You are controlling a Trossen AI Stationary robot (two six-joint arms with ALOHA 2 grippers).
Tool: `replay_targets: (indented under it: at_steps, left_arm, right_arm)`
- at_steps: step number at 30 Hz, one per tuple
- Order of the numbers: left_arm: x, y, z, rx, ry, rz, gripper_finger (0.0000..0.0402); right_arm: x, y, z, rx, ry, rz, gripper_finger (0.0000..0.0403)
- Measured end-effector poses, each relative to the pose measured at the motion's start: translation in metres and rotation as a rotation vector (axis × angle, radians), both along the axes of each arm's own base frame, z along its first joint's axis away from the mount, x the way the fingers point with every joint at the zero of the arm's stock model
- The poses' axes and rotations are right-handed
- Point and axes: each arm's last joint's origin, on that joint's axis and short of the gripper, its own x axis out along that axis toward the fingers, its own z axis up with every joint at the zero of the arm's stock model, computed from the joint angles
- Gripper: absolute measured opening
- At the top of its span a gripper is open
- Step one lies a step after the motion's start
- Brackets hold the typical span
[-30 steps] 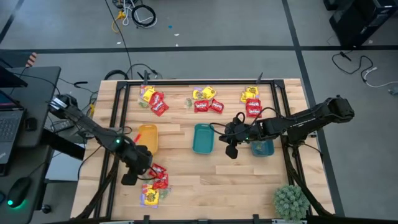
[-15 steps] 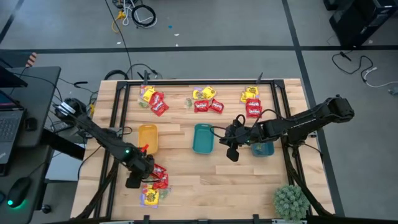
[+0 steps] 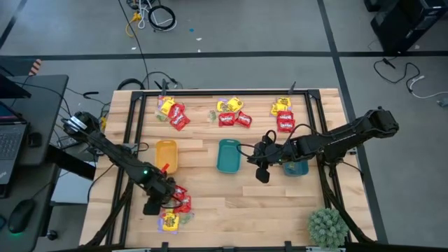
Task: Sort candy
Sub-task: Put the green transparent candy into the blue bin
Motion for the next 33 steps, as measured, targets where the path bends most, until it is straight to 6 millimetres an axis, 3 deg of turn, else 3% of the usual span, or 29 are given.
replay_targets:
  at_steps: [24, 28, 33]
  left_arm:
    - [-0.0014, 0.0026, -0.0076, 0.028, 0.007, 0.125, 0.0129]
    - [-0.001, 0.0026, -0.0076, 0.031, -0.001, 0.127, 0.0092]
    - [0.0, 0.0014, -0.0071, 0.012, -0.008, 0.117, 0.0011]
  right_arm:
    - [-0.0001, -0.0001, -0.0001, -0.016, 0.003, 0.011, 0.0035]
    - [-0.0001, -0.0001, -0.0002, -0.017, 0.003, 0.012, 0.0036]
    - [-0.0001, -0.0001, -0.0002, -0.022, 0.004, 0.016, 0.0034]
